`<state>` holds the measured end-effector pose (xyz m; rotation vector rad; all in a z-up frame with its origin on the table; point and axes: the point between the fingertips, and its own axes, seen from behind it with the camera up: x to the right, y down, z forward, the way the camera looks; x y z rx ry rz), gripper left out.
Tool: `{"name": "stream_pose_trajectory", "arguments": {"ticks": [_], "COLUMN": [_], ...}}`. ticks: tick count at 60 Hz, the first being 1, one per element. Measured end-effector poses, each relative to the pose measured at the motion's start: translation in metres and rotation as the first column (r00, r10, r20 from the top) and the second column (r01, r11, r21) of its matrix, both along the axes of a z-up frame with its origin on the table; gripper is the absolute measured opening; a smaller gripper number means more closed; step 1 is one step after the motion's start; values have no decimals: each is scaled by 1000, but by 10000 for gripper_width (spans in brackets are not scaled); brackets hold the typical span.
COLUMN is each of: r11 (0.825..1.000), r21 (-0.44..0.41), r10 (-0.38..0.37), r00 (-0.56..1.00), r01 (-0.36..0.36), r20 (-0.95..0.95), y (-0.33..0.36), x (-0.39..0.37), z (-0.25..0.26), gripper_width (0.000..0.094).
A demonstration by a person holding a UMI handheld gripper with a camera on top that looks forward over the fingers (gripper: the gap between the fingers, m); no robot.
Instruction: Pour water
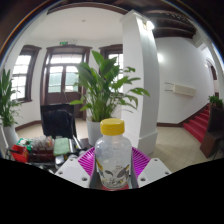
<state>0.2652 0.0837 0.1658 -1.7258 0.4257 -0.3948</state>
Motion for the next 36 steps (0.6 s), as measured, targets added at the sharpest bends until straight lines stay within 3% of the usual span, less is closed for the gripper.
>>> {"name": "stream_pose_trajectory", "arguments": {"ticks": [6, 16, 22, 36], "r11": [1000, 1000, 998, 999], "r21": [-30, 19, 60, -6], "r10": [-9, 9, 23, 49], "r00": [1000, 989, 992, 995], "r01": [8, -6, -15, -50], "r20": [-22, -145, -122, -88], "y": [1, 10, 9, 13], "x": [18, 21, 19, 13], "z": [-32, -82, -77, -86], "gripper_width": [477, 507, 488, 602]}}
